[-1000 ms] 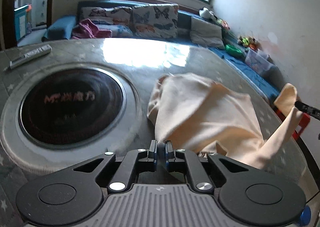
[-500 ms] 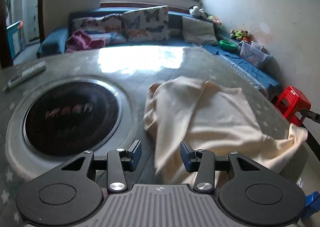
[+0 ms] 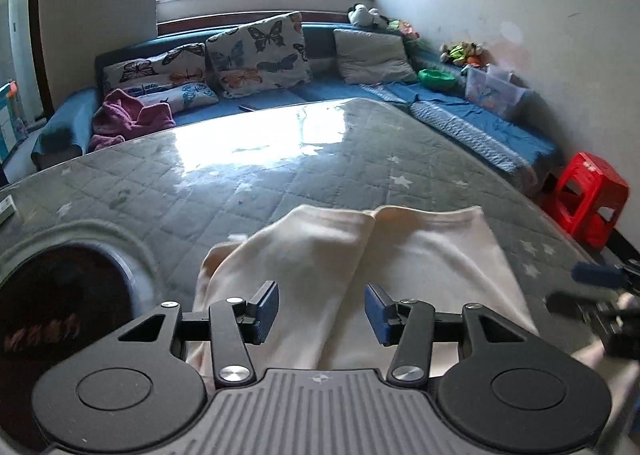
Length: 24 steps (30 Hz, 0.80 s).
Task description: Fold clothes
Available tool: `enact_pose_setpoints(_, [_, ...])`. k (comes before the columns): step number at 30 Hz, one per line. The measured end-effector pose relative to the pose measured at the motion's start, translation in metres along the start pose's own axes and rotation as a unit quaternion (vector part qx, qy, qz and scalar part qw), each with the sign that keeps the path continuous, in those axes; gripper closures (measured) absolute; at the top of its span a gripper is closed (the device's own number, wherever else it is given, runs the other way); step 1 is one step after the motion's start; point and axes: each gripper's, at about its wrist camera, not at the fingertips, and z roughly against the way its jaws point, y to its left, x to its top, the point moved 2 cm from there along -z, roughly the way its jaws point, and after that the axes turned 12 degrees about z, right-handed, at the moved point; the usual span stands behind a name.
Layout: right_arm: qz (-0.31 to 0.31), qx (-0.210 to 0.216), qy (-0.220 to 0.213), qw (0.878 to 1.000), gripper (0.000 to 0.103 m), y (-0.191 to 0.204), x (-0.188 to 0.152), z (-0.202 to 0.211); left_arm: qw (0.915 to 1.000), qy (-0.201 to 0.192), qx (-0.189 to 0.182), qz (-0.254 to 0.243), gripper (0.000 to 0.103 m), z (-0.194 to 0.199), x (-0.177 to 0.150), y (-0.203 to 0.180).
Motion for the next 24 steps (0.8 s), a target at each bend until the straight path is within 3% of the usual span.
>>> enact_pose_setpoints(11, [0.007, 0.029, 0.012, 0.999, 0.033, 0.002, 0.009, -0.032, 0.9979, 0.007, 0.046, -0.044, 0.054, -0.066, 0.004, -0.022])
enact_pose_setpoints(12, [0.007, 0.031, 0.013, 0.999, 0.033, 0.002, 0.01, -0.034, 0.9977, 0.004, 0.05, -0.047, 0.058, -0.067, 0.004, -0.022])
enact_pose_setpoints(14, [0.006, 0.036, 0.017, 0.999, 0.033, 0.003, 0.01, -0.039, 0.9982, 0.001, 0.047, -0.036, 0.078, -0.064, 0.006, -0.015])
enact_pose_setpoints(17, [0.005, 0.038, 0.023, 0.999, 0.032, 0.005, 0.009, -0.044, 0.9988, -0.004, 0.044, -0.019, 0.093, -0.059, 0.009, -0.004])
enact_pose_setpoints(24, [0.011, 0.032, 0.038, 0.999, 0.032, 0.008, 0.002, -0.049, 0.9968, -0.046, 0.045, 0.047, 0.096, -0.012, 0.024, 0.038])
